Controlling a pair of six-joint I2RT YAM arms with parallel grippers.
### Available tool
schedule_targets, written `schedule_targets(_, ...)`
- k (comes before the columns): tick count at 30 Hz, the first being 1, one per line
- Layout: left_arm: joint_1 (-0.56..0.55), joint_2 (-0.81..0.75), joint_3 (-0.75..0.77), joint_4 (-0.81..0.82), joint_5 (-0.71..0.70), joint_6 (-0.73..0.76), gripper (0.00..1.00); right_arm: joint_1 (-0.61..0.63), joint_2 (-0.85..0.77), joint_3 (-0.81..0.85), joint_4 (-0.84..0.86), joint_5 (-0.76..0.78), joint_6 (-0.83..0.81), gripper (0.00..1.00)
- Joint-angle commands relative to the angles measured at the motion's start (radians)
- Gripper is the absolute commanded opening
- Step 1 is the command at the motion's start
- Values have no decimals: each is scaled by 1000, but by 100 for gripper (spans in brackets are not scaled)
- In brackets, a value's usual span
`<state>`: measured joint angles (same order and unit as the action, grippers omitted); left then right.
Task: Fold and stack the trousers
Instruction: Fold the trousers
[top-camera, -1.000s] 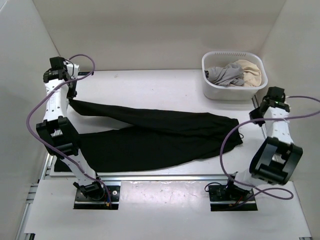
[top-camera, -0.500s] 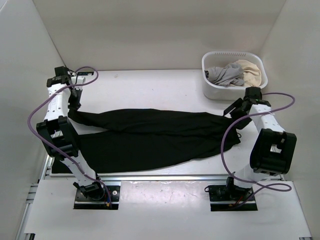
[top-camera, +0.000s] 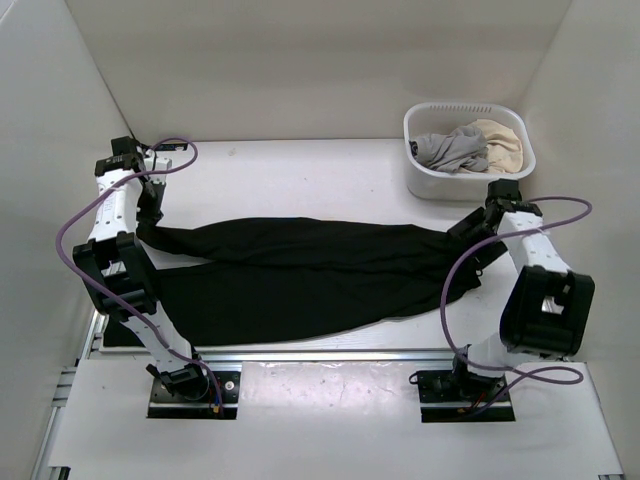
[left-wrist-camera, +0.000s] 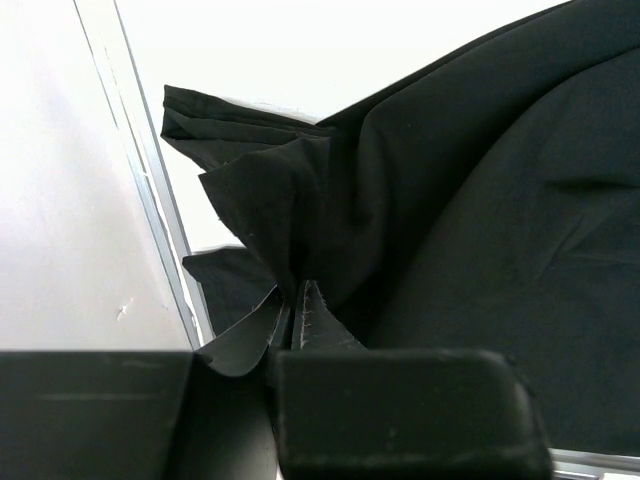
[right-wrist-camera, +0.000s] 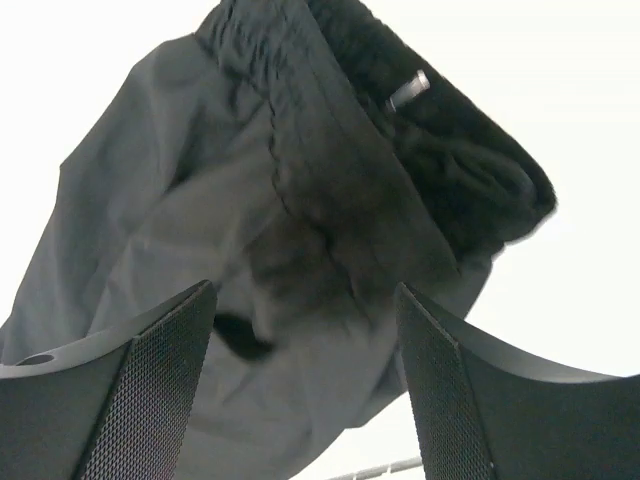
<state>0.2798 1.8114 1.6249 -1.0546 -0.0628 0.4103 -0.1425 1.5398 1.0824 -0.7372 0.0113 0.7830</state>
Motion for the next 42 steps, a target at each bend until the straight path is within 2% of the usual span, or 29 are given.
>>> schedule_targets(1,6,-58,-3,-1,11,-2,14,14,-116,11,-100,64,18,77)
schedule_targets(8,6,-49,-3,-1,11,-2,14,14,-138,-119,-35,55,94,77)
schedule_targets(14,6,-49,-3,-10,0,-2,14,14,5,-89,19,26,104,77)
schedule_targets(17,6,-49,-3,-10,-11,-2,14,14,66,-21,29,65,81,53)
schedule_targets(18,6,-49,-3,-10,-11,-2,14,14,80,-3,13,84,81,31)
schedule_targets(19,6,-49,-3,-10,-11,-2,14,14,80,17,1,107,81,20)
schedule_targets(20,6,-49,-3,-10,-20,-2,14,14,80,52,-10,130,70,13)
schedule_targets(21,6,-58,-3,-10,-20,-2,14,14,80,69,-28,163,56,10)
schedule_targets(23,6,-58,-3,-10,-32,7,14,14,80,112,-50,185,29,10)
schedule_targets(26,6,-58,6,-10,-43,7,14,14,80,137,-80,194,9,39)
schedule_targets(28,6,-58,6,-10,-43,7,14,14,80,137,-80,185,-4,48)
schedule_targets(30,6,-49,16,-10,-43,7,14,14,80,125,-68,185,-4,48)
schedule_targets(36,6,-40,26,-19,-34,7,14,14,108,85,-2,164,-13,57)
schedule_targets(42,6,-49,17,-19,-34,16,14,14,95,96,29,182,-13,69)
